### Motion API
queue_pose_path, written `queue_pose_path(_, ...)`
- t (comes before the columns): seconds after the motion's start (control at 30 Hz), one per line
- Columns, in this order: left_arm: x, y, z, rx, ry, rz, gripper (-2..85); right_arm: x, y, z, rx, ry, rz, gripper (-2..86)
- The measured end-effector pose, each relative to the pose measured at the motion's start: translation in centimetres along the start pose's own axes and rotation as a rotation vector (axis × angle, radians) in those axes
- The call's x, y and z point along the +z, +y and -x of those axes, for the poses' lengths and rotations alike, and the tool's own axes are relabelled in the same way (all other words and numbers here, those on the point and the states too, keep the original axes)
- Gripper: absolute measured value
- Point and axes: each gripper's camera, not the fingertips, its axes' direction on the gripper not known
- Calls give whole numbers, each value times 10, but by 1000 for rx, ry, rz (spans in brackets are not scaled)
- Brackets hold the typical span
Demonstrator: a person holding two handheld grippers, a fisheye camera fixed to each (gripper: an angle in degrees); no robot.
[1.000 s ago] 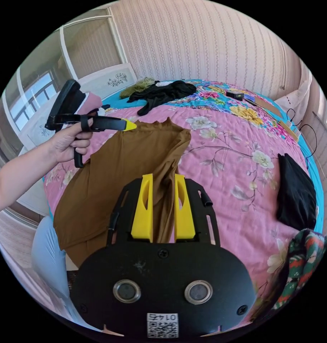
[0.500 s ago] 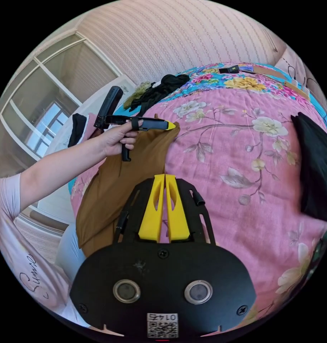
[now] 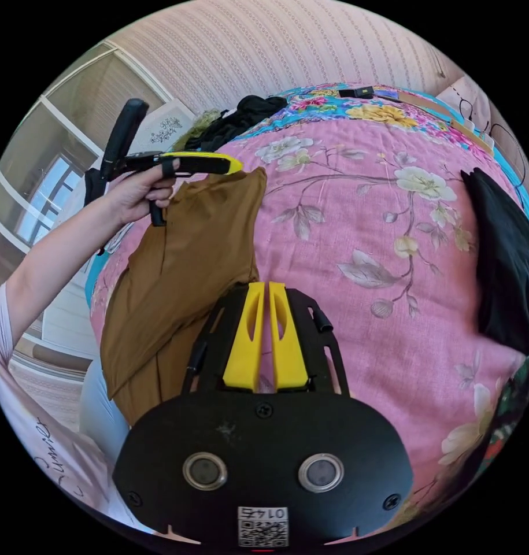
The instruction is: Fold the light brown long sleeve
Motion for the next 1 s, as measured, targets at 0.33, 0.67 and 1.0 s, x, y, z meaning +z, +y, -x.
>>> queue_pose_path(0.33, -84, 148, 112, -406, -129, -8, 69, -14, -93, 24, -171, 57, -54, 102)
queue_pose_path(0.67, -89, 184, 165, -662, 4, -240, 108, 10, -143, -8, 27, -92, 45, 31)
queue_pose_path(1.0, -138, 191, 176, -696, -63, -258, -9, -37, -143, -42, 195, -164, -114, 2)
